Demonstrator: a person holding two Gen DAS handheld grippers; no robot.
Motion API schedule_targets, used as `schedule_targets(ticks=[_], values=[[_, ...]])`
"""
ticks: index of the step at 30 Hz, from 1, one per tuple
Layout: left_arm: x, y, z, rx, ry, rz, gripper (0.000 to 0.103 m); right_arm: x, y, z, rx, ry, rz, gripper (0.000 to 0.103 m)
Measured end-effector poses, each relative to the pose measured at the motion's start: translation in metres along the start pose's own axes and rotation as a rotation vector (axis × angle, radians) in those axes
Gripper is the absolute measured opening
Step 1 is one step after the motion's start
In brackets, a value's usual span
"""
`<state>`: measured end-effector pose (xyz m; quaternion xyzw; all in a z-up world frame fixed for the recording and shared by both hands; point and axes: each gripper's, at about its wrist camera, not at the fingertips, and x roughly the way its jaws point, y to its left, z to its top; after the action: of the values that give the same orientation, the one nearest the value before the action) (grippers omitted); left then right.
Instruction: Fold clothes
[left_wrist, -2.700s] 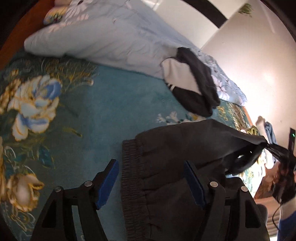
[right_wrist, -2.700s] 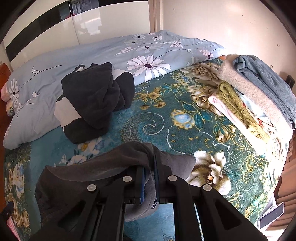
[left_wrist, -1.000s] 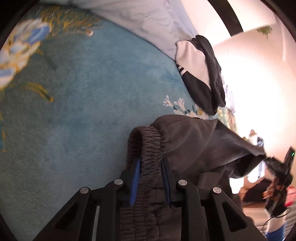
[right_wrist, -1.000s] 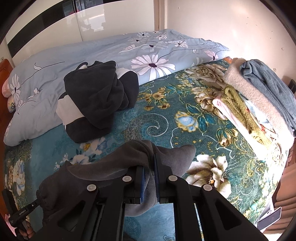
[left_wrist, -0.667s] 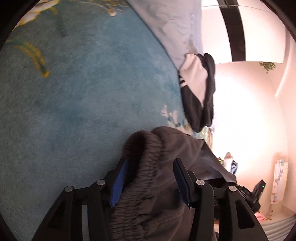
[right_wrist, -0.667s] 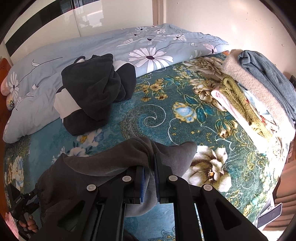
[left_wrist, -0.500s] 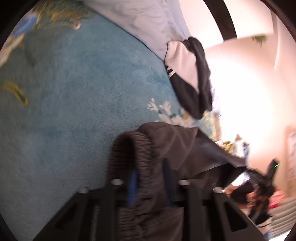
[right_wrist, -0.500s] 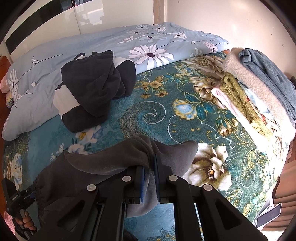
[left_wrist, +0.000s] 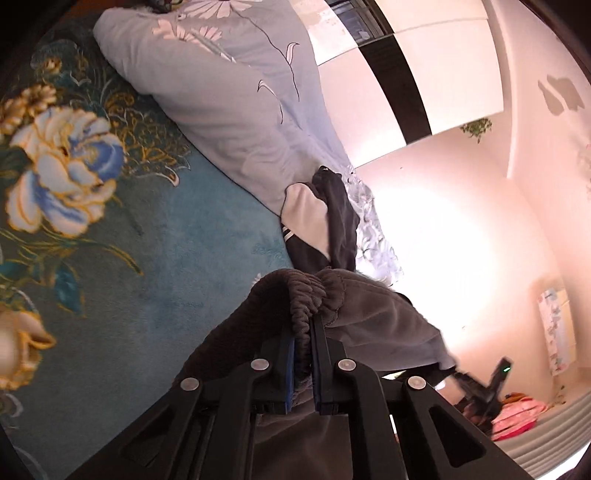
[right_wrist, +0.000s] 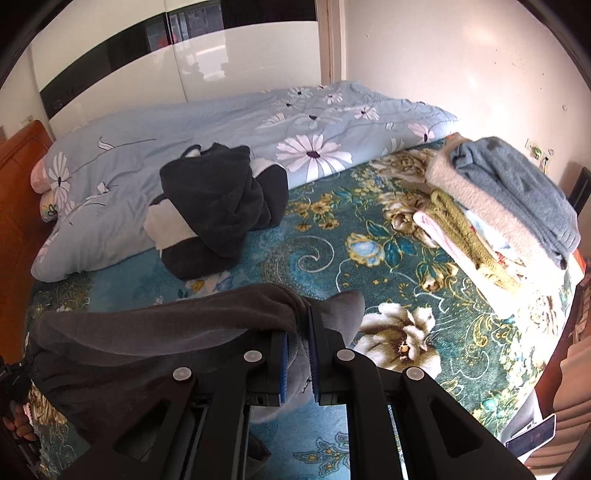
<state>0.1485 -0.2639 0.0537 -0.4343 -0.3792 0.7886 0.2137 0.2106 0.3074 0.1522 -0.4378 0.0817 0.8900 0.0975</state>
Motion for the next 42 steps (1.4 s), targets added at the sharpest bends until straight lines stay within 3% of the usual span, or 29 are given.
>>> schedule_targets(ticks=[2,5,8,12,14,15,16,18,19,24,27,32,35,42], values=[[0.006,0.001,0.000,0.036,0.010,0.069,0.008,-0.020,0.012,0.007,-0.047,-0.033,0.004,0.010],[0.028,0.014,0.006,0.025,0.022,0.172,0.008,-0.013,0.032,0.022,-0.131,-0.023,-0.004,0.010],[0.055,0.029,0.014,-0.022,0.038,0.240,0.008,0.051,0.058,0.031,-0.221,0.087,-0.027,0.010],[0.081,0.037,0.022,-0.053,0.045,0.289,0.008,0.146,0.070,0.024,-0.158,0.275,0.026,0.010],[0.090,0.040,0.025,-0.063,0.046,0.312,0.008,0.170,0.074,0.017,-0.123,0.306,0.032,0.010],[0.093,0.040,0.026,-0.066,0.047,0.319,0.008,0.178,0.076,0.014,-0.113,0.315,0.034,0.016],[0.095,0.042,0.026,-0.074,0.050,0.324,0.008,0.180,0.080,0.013,-0.121,0.318,0.038,0.021],[0.099,0.046,0.027,-0.087,0.057,0.330,0.008,0.177,0.085,0.010,-0.156,0.307,0.057,0.052],[0.100,0.047,0.027,-0.090,0.058,0.335,0.008,0.172,0.086,0.008,-0.181,0.295,0.071,0.055],[0.103,0.053,0.024,-0.102,0.060,0.343,0.010,0.143,0.064,-0.012,-0.331,0.245,0.091,0.056],[0.104,0.053,0.022,-0.108,0.060,0.351,0.010,0.151,0.043,-0.040,-0.442,0.331,0.074,0.056],[0.106,0.050,0.021,-0.103,0.060,0.375,0.010,0.164,0.033,-0.095,-0.642,0.471,0.137,0.056],[0.108,0.048,0.019,-0.103,0.060,0.392,0.011,0.171,0.031,-0.115,-0.684,0.504,0.156,0.056],[0.110,0.044,0.014,-0.099,0.064,0.422,0.011,0.196,0.028,-0.129,-0.639,0.522,0.133,0.055]])
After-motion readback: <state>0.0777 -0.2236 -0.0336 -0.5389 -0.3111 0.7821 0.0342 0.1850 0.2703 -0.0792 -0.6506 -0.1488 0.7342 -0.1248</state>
